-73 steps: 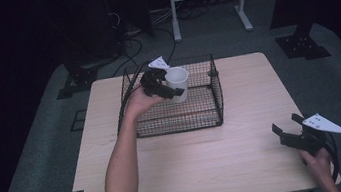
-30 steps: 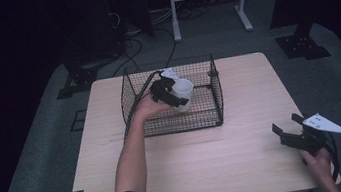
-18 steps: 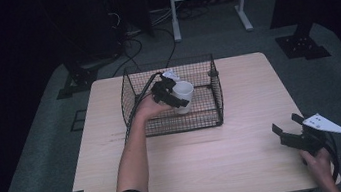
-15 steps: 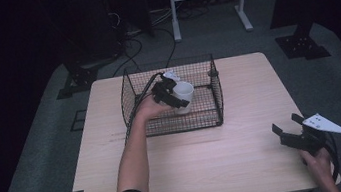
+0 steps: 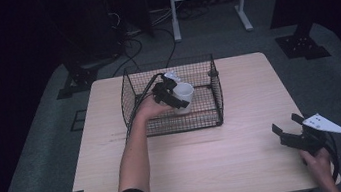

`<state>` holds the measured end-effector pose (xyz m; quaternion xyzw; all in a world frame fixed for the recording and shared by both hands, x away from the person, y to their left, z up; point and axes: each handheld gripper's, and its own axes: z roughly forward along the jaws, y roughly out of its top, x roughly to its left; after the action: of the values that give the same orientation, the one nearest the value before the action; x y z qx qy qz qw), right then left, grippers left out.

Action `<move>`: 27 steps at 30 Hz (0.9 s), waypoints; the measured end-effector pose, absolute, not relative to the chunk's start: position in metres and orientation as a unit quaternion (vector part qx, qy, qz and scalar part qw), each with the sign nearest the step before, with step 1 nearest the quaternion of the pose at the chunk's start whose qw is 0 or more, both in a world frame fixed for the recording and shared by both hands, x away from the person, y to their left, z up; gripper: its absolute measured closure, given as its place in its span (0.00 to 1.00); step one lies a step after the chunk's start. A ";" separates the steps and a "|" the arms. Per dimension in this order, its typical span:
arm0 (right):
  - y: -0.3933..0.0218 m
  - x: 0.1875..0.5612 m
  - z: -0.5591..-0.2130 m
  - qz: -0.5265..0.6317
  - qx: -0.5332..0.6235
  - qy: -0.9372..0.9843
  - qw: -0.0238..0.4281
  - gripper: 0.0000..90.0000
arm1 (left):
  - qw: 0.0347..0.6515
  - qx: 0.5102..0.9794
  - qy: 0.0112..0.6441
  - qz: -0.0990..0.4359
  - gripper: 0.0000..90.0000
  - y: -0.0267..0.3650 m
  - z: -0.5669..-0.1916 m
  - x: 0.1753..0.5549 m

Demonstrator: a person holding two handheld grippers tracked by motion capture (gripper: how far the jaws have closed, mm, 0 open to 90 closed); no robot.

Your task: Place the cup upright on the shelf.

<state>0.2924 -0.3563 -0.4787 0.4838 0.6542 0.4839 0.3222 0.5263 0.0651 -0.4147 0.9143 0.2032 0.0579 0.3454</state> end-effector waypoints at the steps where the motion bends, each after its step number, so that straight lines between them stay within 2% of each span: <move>1: -0.356 0.292 -0.479 0.484 0.484 0.654 0.322 0.14 | 0.344 0.915 0.203 0.058 0.23 0.065 -0.415 0.526; 9: -0.356 0.292 -0.479 0.483 0.484 0.654 0.322 0.14 | 0.314 0.927 0.196 0.066 0.22 0.067 -0.411 0.526; 17: -0.356 0.292 -0.479 0.483 0.483 0.655 0.322 0.14 | 0.310 0.928 0.194 0.068 0.22 0.067 -0.411 0.525; 27: -0.356 0.292 -0.479 0.483 0.483 0.655 0.322 0.14 | 0.320 0.924 0.196 0.077 0.16 0.070 -0.403 0.523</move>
<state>0.2924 -0.3557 -0.4788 0.4830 0.6554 0.4831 0.3223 0.5231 0.0698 -0.4028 0.9239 0.1955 0.0771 0.3198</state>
